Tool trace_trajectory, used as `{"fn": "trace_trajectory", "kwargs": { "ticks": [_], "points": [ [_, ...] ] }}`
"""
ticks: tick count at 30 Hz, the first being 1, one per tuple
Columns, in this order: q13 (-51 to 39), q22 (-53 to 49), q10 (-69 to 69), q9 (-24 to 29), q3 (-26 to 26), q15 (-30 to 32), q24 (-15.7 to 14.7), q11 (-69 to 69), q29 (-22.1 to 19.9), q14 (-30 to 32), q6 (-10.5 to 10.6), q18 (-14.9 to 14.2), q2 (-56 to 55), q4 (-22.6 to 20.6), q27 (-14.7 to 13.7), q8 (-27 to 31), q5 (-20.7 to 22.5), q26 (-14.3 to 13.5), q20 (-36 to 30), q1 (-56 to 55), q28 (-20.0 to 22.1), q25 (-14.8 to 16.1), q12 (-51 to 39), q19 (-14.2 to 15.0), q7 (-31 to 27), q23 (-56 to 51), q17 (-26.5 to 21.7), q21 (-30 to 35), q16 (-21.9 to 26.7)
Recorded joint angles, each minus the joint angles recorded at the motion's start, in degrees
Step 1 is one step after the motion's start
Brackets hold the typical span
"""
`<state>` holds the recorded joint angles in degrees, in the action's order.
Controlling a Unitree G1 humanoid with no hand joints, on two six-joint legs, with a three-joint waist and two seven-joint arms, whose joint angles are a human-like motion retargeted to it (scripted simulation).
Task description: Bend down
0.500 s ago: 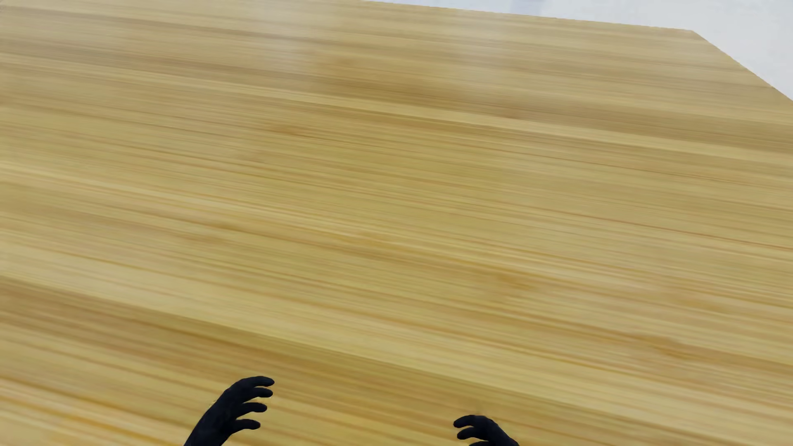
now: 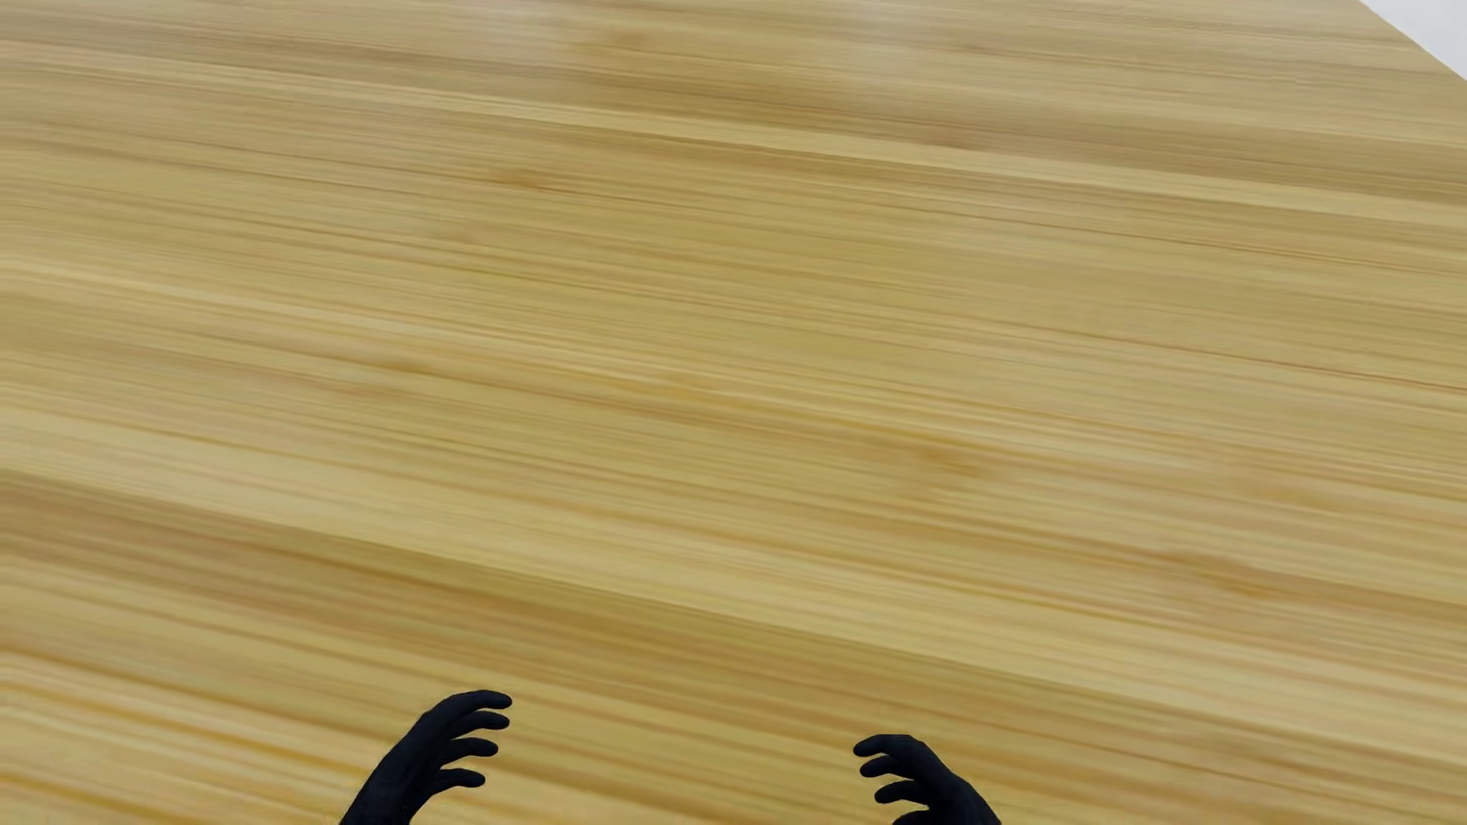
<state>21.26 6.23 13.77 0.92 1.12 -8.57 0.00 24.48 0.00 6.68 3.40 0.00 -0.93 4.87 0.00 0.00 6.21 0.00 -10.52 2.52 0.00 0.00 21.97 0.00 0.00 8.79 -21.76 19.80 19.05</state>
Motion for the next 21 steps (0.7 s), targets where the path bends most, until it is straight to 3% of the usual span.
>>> {"fn": "trace_trajectory", "kwargs": {
  "ticks": [3, 4, 6, 12, 17, 21],
  "points": [
    [-3.7, 1.4, -1.9, 5.5, -0.6, 0.3, 0.0, 0.1, 0.0, 2.3, 0.5, 0.0, -1.0, -0.3, 0.0, 0.0, -0.3, 0.0, -1.5, -1.9, 0.0, 0.0, -3.8, 0.0, 0.0, 0.9, -0.6, -0.1, 0.4],
    [-5.7, 2.2, 14.3, 6.7, -0.7, 0.9, 0.0, 0.2, 0.0, 5.0, 0.3, 0.0, -2.9, -0.7, 0.0, 0.0, -0.8, 0.0, -2.1, -4.1, 0.0, 0.0, -5.7, 0.0, 0.0, 2.3, -0.7, 0.4, 0.7],
    [-10.2, 3.7, 15.5, 10.7, 0.1, 4.1, 0.0, -0.5, 0.0, 3.7, 0.9, 0.0, -7.1, -0.4, 0.0, 0.0, -0.5, 0.0, -3.3, -8.3, 0.0, 0.0, -10.1, 0.0, 0.0, 4.2, -1.3, 0.5, 0.9],
    [-28.1, 9.2, 19.6, 28.9, 0.6, 12.5, 0.0, 0.4, 0.0, 4.6, 1.3, 0.0, -19.4, -0.2, 0.0, 0.0, -1.2, 0.0, -6.8, -22.6, 0.0, 0.0, -30.2, 0.0, 0.0, 7.0, -4.4, 6.1, 1.3],
    [-50.6, 20.3, 24.8, 28.9, 0.7, 21.9, 0.0, 4.3, 0.0, 4.8, 1.3, 0.0, -32.0, -0.5, 0.0, 0.0, -2.7, 0.0, -9.9, -35.4, 0.0, 0.0, -53.8, 0.0, 0.0, 16.7, -6.3, 11.7, 2.5],
    [-69.5, 29.7, 34.2, 28.9, 1.6, 25.2, 0.0, 13.7, 0.0, 1.5, 2.9, 0.0, -44.0, 1.3, 0.0, 0.0, -4.2, 0.0, -18.5, -45.9, 0.0, 0.0, -73.7, 0.0, 0.0, 25.4, -10.0, 15.4, 4.6]
  ]
}}
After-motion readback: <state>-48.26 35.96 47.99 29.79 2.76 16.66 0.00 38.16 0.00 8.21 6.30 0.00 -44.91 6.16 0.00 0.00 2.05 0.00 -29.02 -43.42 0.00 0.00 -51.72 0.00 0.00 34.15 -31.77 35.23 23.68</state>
